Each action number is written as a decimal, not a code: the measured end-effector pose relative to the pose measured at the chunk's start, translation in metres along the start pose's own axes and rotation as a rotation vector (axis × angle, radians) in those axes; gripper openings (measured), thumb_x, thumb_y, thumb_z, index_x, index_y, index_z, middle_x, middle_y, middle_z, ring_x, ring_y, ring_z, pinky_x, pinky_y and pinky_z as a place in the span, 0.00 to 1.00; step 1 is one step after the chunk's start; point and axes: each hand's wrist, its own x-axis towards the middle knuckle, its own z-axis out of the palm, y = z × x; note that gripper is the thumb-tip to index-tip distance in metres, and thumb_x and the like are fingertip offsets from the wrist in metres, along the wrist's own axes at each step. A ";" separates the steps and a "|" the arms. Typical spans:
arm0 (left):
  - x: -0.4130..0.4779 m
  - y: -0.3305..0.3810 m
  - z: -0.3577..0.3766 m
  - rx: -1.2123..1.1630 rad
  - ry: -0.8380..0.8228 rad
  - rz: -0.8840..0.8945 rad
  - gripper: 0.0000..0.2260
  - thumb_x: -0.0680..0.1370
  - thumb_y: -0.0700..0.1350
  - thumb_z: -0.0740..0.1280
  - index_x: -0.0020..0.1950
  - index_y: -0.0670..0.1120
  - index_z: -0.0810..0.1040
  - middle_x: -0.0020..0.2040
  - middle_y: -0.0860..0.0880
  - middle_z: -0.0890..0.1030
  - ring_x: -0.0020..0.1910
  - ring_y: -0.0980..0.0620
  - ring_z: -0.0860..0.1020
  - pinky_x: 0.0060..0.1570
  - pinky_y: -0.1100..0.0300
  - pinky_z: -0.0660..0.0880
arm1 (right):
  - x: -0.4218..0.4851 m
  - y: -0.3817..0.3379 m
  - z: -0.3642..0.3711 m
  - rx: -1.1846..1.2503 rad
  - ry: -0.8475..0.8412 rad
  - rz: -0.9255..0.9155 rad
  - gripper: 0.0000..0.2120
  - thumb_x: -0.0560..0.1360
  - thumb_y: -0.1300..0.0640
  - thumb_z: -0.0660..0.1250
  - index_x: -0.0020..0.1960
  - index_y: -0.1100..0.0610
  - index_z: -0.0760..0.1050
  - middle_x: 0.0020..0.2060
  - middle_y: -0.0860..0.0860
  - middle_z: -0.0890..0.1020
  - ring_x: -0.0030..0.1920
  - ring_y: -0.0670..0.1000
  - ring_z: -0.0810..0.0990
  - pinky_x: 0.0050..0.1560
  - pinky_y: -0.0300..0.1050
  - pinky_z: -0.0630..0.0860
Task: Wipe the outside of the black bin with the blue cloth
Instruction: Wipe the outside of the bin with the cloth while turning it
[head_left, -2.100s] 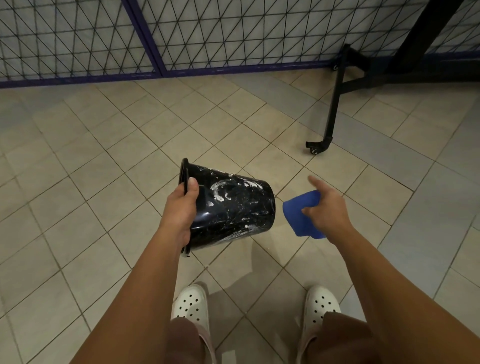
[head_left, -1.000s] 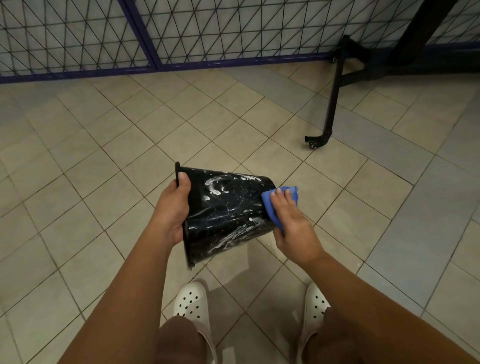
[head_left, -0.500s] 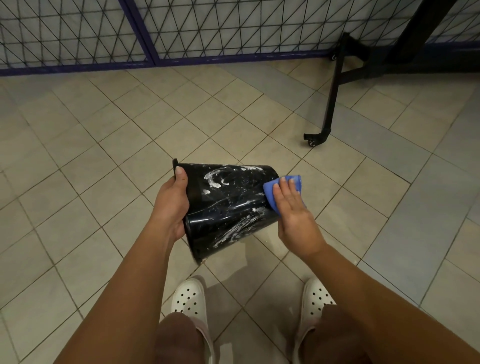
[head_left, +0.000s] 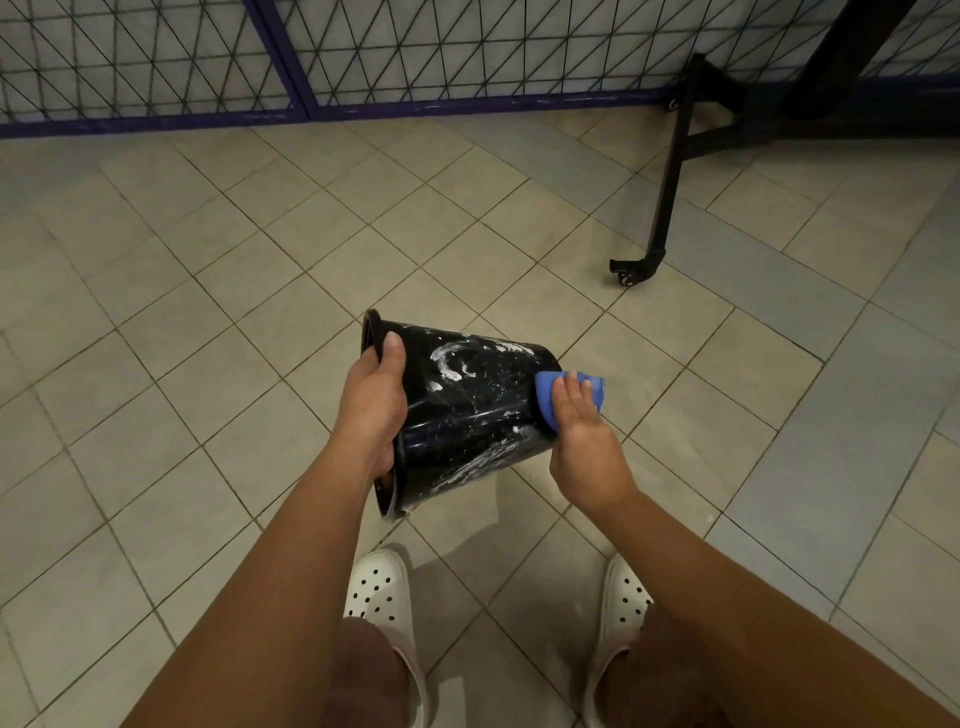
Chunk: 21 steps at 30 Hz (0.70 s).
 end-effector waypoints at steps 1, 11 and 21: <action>0.002 -0.003 0.001 0.019 0.003 0.012 0.20 0.84 0.57 0.56 0.68 0.47 0.75 0.57 0.45 0.83 0.56 0.42 0.82 0.58 0.39 0.78 | -0.002 0.001 0.001 -0.003 -0.020 0.050 0.34 0.72 0.73 0.57 0.75 0.63 0.50 0.75 0.58 0.51 0.75 0.57 0.48 0.73 0.49 0.55; 0.020 -0.051 0.008 0.210 -0.040 -0.040 0.23 0.84 0.59 0.54 0.74 0.48 0.69 0.64 0.45 0.79 0.61 0.43 0.78 0.59 0.48 0.76 | -0.020 0.006 0.049 0.055 -0.226 0.181 0.33 0.76 0.70 0.56 0.76 0.60 0.45 0.76 0.56 0.48 0.76 0.54 0.45 0.73 0.44 0.47; 0.049 -0.096 -0.006 0.192 -0.049 -0.120 0.24 0.84 0.61 0.53 0.77 0.53 0.66 0.68 0.48 0.76 0.65 0.44 0.76 0.66 0.43 0.73 | -0.041 0.007 0.098 0.163 -0.268 0.167 0.35 0.74 0.74 0.56 0.75 0.62 0.45 0.76 0.56 0.48 0.76 0.55 0.44 0.74 0.45 0.48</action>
